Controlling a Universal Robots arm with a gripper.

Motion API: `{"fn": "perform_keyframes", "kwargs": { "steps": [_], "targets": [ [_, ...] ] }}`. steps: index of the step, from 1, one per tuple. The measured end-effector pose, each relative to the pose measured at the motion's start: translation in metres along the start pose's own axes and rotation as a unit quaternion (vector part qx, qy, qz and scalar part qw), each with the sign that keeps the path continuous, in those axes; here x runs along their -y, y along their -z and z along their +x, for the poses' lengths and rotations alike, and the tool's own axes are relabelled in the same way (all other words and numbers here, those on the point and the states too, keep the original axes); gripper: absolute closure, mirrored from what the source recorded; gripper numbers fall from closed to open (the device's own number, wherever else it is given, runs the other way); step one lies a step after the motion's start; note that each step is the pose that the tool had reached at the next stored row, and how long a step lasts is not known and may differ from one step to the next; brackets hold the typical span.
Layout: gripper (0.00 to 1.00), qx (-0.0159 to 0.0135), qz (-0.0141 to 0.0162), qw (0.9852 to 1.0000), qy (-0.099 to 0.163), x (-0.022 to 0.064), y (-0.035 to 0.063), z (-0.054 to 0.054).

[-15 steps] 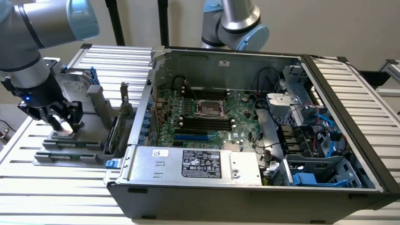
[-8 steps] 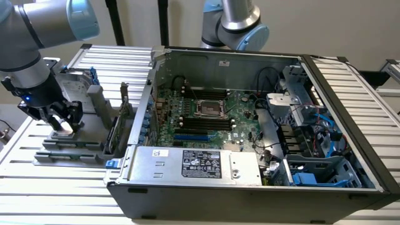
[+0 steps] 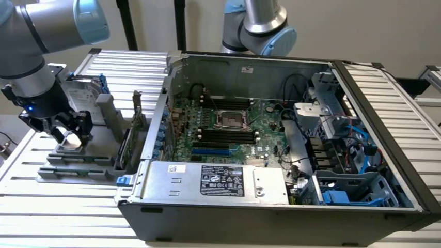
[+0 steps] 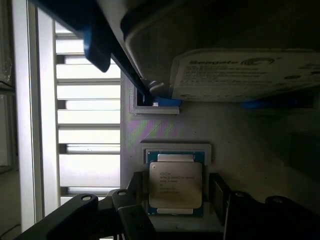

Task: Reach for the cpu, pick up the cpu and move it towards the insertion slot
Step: 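Pick up the cpu and move it towards the insertion slot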

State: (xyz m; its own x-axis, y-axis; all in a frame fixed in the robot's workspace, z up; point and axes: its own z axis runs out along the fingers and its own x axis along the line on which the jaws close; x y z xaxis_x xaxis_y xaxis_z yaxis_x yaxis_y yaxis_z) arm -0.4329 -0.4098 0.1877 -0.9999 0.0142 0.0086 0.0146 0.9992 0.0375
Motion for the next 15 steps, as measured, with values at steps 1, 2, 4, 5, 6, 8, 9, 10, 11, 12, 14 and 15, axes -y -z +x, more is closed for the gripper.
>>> {"fn": "perform_keyframes", "kwargs": {
  "steps": [1,2,4,5,6,8,9,10,11,12,14,15],
  "targets": [
    [0.36,0.0,0.0,1.0,0.0,0.0,0.0,0.0],
    [0.36,0.0,0.0,1.0,0.0,0.0,0.0,0.0],
    [0.36,0.0,0.0,1.0,0.0,0.0,-0.0001,0.0],
    [0.36,0.0,0.0,1.0,0.0,0.0,-0.0001,0.0],
    [0.36,0.0,0.0,1.0,0.0,0.0,-0.0003,0.0],
    [0.36,0.0,0.0,1.0,0.0,0.0,-0.0005,0.0],
    [0.36,0.0,0.0,1.0,0.0,0.0,-0.0006,0.0],
    [0.36,0.0001,0.0,1.0,0.0,0.0,-0.0008,-0.0002],
    [0.36,0.0001,0.0,1.0,0.0,0.0,-0.0009,-0.0004],
    [0.36,0.0,0.0,1.0,0.0,0.0,-0.0009,-0.0005],
    [0.36,0.0,0.0001,1.0,0.0,0.0,-0.001,-0.0005],
    [0.36,-0.0001,0.0,1.0,0.0,0.0,-0.001,-0.0005]
  ]
}}
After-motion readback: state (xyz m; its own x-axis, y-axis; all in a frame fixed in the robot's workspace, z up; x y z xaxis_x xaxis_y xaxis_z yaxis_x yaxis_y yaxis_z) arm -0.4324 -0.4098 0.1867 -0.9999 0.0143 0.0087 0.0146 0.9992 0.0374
